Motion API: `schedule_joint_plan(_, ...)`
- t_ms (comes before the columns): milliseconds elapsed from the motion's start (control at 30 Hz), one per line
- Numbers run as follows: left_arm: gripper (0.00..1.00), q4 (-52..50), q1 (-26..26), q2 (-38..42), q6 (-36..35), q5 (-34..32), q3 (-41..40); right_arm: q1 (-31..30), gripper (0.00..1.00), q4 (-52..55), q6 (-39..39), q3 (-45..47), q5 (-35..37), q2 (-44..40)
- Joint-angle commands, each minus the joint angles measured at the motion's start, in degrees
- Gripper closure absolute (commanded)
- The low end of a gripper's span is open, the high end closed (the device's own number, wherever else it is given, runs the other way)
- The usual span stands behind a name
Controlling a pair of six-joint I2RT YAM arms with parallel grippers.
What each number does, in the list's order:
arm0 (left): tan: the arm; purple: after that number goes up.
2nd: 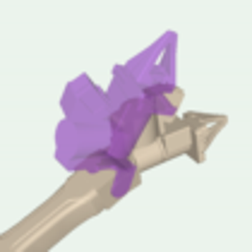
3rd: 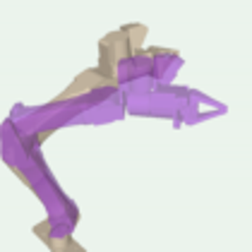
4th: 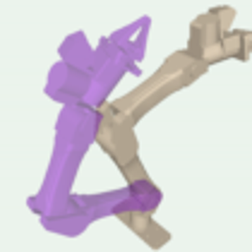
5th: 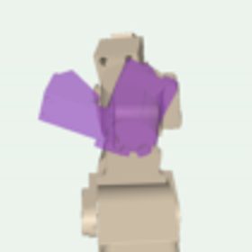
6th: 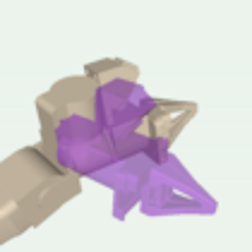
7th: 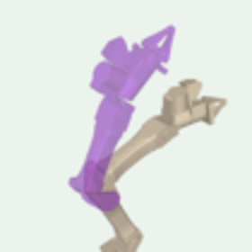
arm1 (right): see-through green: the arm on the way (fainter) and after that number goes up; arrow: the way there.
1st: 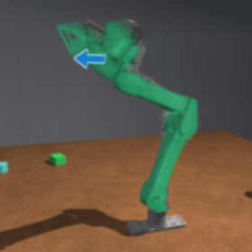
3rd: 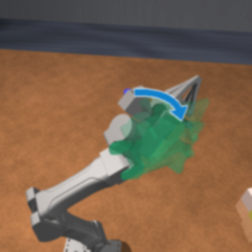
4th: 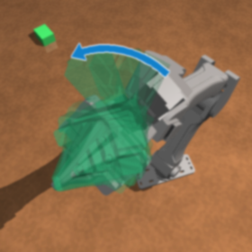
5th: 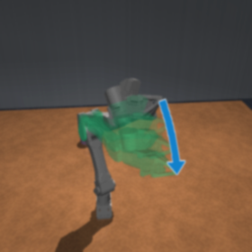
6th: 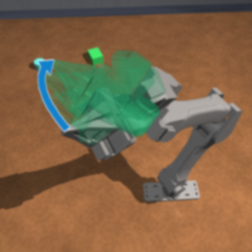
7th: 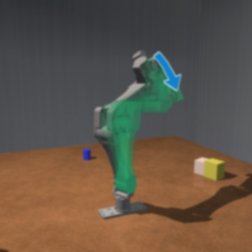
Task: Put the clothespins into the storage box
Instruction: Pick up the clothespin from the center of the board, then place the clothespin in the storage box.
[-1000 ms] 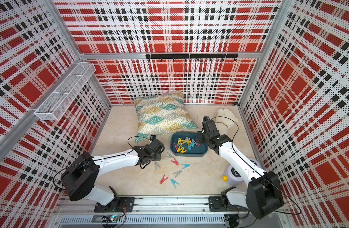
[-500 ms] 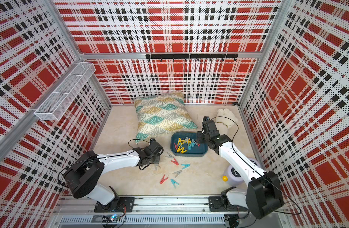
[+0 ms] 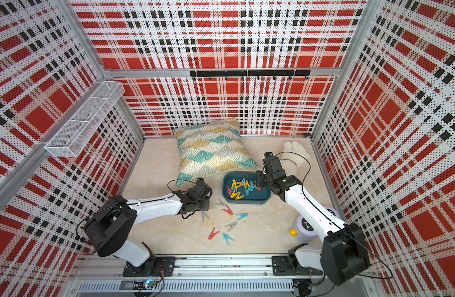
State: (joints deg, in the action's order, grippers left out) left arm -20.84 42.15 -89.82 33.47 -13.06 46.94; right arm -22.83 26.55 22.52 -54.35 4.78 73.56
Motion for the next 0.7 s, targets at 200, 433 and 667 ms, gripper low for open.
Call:
schedule_joint_plan(200, 0.96, -5.83, 8.73, 3.19, -3.12, -3.16, 19.25, -0.37, 0.45, 1.36, -1.27, -1.20, 3.69, 0.47)
schedule_joint_plan(433, 0.97, -5.16, 9.88, -11.38, -4.95, -2.89, 28.17, 0.92, 0.45, 2.27, -1.29, -2.36, 4.38, 0.80)
schedule_joint_plan(667, 0.97, -5.62, 10.49, -19.82, -6.21, -2.24, 31.20, 2.53, 0.45, 2.46, -1.78, -2.72, 3.79, 1.17)
